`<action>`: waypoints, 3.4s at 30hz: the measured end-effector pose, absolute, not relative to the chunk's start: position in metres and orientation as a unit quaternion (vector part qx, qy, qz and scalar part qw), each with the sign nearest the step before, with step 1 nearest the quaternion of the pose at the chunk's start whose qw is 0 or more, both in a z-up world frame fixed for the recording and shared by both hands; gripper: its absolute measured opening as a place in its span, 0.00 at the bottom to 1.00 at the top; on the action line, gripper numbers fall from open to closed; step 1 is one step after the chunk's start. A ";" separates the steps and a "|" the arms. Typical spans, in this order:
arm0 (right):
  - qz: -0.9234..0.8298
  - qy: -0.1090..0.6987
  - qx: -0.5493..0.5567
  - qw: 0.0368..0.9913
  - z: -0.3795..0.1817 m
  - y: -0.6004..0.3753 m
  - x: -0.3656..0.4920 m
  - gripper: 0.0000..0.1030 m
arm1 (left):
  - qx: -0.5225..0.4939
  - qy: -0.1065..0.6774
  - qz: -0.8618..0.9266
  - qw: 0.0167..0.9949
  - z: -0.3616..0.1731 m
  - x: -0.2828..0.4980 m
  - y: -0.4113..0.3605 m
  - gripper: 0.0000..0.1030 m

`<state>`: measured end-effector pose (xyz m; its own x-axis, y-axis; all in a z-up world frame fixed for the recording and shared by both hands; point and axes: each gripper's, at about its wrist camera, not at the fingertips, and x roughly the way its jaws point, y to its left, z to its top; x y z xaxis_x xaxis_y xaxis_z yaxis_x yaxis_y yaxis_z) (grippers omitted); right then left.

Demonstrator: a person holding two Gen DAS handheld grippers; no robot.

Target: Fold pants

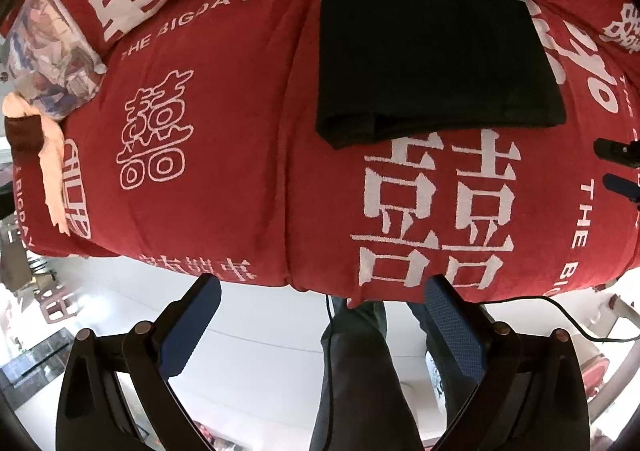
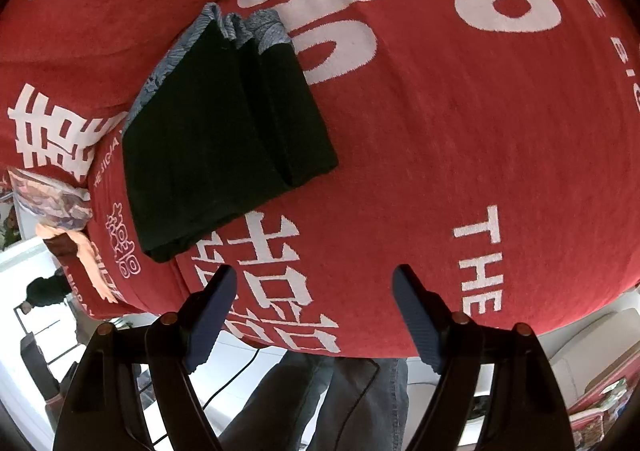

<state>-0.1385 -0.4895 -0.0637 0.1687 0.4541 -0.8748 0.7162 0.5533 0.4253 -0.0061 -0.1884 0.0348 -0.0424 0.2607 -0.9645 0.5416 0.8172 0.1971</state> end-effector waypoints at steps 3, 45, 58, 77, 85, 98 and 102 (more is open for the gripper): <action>-0.103 0.635 0.460 0.612 -0.063 -0.488 -0.134 0.80 | 0.273 0.715 -0.114 0.633 0.036 -0.004 -0.188 0.99; 0.024 0.552 0.498 0.668 -0.136 -0.530 -0.071 1.00 | 0.016 0.721 -0.323 0.613 -0.087 0.154 -0.197 0.99; 0.102 0.521 0.520 0.669 -0.157 -0.523 -0.035 1.00 | 0.024 0.716 -0.319 0.621 -0.116 0.150 -0.230 0.98; 0.160 0.501 0.585 0.617 -0.121 -0.492 -0.089 0.49 | 0.033 0.686 -0.341 0.642 -0.039 0.093 -0.216 0.66; 0.082 0.582 0.511 0.628 -0.141 -0.457 -0.112 0.56 | 0.092 0.703 -0.214 0.672 -0.089 0.080 -0.169 0.90; -0.071 0.687 0.292 0.662 -0.093 -0.435 -0.107 0.89 | 0.123 0.692 -0.092 0.705 -0.017 0.060 -0.113 0.96; -0.077 0.688 0.284 0.663 -0.073 -0.424 -0.116 0.89 | 0.130 0.694 -0.087 0.703 -0.002 0.042 -0.090 0.96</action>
